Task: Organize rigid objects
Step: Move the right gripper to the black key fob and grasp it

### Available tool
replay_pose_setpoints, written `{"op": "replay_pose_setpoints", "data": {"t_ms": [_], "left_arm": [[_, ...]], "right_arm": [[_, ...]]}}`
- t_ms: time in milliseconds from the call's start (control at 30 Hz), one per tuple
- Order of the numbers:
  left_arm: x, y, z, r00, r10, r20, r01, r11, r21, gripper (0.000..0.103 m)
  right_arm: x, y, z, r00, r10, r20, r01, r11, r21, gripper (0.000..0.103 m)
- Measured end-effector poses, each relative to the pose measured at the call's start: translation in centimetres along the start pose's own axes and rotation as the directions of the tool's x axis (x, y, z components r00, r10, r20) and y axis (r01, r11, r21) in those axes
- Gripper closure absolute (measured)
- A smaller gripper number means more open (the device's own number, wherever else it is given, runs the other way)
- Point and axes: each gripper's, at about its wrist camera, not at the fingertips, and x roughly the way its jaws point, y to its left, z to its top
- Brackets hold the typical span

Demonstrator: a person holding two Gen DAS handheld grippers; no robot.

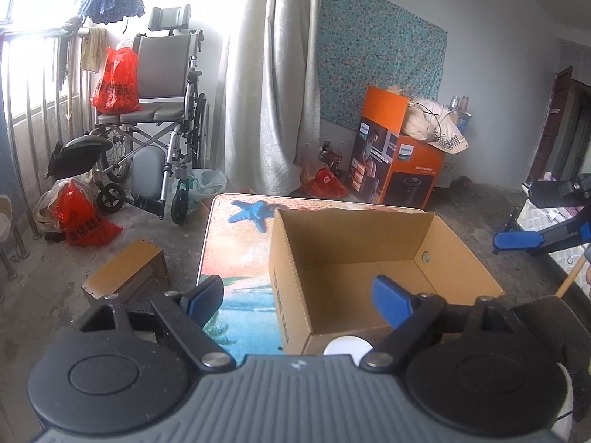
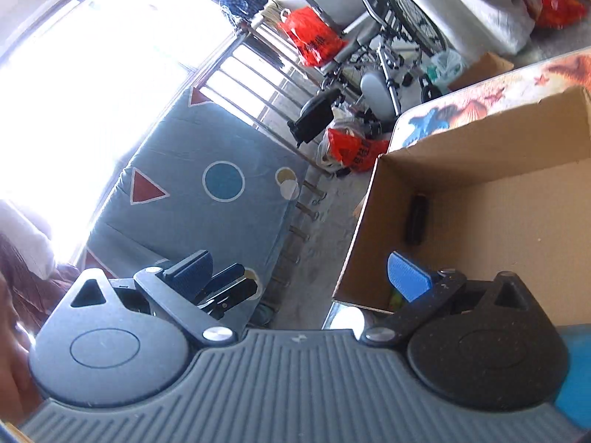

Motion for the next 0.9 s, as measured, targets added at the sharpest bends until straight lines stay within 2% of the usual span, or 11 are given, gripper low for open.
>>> {"op": "replay_pose_setpoints", "data": {"t_ms": [67,133,200,267,333,400,500,633,733,800,900], "left_arm": [[0.1,-1.7,-1.1,0.999,-0.037,-0.029,0.038,0.999,0.024,0.014],[0.5,-3.4,-2.6,0.995,-0.075,-0.063,0.077,0.996,0.041,0.014],[1.1,-5.2,-4.1,0.99,-0.103,-0.099,0.109,0.992,0.066,0.014],[1.8,-7.2,-5.6,0.983,-0.125,-0.137,0.138,0.986,0.095,0.014],[2.8,-9.5,-7.4,0.972,-0.154,-0.175,0.18,0.973,0.142,0.014],[3.8,-11.6,-8.9,0.963,-0.172,-0.208,0.209,0.962,0.174,0.014],[5.4,-15.1,-11.1,0.95,-0.188,-0.248,0.248,0.938,0.243,0.015],[7.0,-19.3,-13.3,0.955,-0.161,-0.25,0.244,0.905,0.349,0.019],[8.4,-21.4,-14.4,0.957,-0.128,-0.259,0.231,0.877,0.421,0.029],[9.3,-22.4,-14.8,0.956,-0.107,-0.273,0.224,0.866,0.447,0.042],[10.4,-23.1,-15.0,0.951,-0.068,-0.302,0.209,0.861,0.465,0.054]], "right_arm": [[-3.3,0.5,-2.6,0.991,-0.096,0.091,0.103,0.992,-0.077,0.001],[-5.4,-0.1,-7.1,0.96,-0.211,0.186,0.24,0.96,-0.145,0.001],[-6.3,-0.8,-11.1,0.908,-0.33,0.26,0.387,0.896,-0.216,0.001],[-4.5,-1.7,-14.6,0.846,-0.436,0.308,0.521,0.801,-0.295,0.001],[-3.0,-2.8,-17.0,0.795,-0.511,0.327,0.603,0.725,-0.333,0.001],[-2.2,-4.1,-18.9,0.771,-0.55,0.32,0.634,0.704,-0.319,0.001],[-1.1,-7.0,-21.2,0.792,-0.551,0.262,0.607,0.759,-0.238,0.001],[1.1,-12.5,-24.3,0.829,-0.53,0.18,0.548,0.834,-0.068,0.001],[2.1,-15.8,-25.8,0.856,-0.499,0.133,0.501,0.865,0.023,0.003],[2.7,-17.7,-26.3,0.88,-0.465,0.096,0.457,0.885,0.092,0.008],[3.2,-19.1,-26.0,0.909,-0.414,0.043,0.402,0.9,0.167,0.025]]}}
